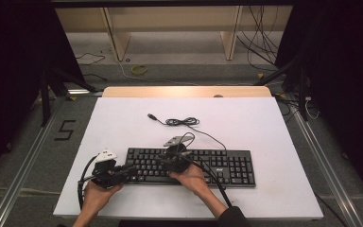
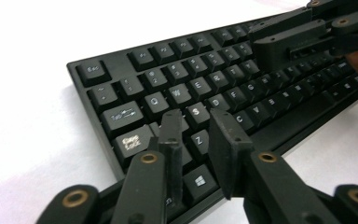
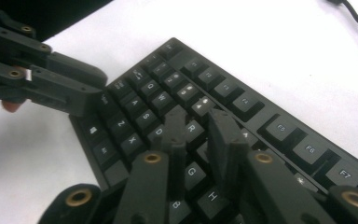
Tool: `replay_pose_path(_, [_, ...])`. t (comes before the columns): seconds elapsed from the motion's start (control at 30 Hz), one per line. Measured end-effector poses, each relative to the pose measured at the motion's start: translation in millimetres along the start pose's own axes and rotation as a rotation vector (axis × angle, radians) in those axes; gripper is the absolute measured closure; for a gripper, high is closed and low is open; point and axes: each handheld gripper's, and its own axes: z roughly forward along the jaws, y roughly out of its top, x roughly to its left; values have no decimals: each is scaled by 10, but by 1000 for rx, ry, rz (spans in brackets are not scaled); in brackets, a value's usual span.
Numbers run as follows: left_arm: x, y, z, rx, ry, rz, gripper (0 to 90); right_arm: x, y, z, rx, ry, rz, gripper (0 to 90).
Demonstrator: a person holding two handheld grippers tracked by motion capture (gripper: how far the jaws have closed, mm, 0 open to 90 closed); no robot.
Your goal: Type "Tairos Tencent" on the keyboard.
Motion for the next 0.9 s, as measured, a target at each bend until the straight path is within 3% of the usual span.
replay_pose_path(0.23, [-37,28,-7,-30,-27,6,620,-25,-7,-102,-37,32,-1,616])
replay_pose_path(0.33, [-49,40,-1,-38,-31,7,537,-37,1,-146,-51,31,2,533])
replay_pose_path(0.57, [-61,67,19,-58,-35,4,442,-70,-12,-249,-74,28,5,427])
replay_pose_path(0.63, [-59,76,22,-63,-31,4,451,-75,-16,-259,-75,25,5,417])
replay_pose_path(0.83, [-44,91,49,-55,-17,-8,613,-105,-39,-308,-79,12,8,383])
replay_pose_path(0.87, [-34,94,67,-42,2,-4,613,-110,-45,-320,-80,12,8,378])
replay_pose_path(0.9, [-34,94,67,-42,2,-4,708,-110,-45,-320,-80,12,8,378])
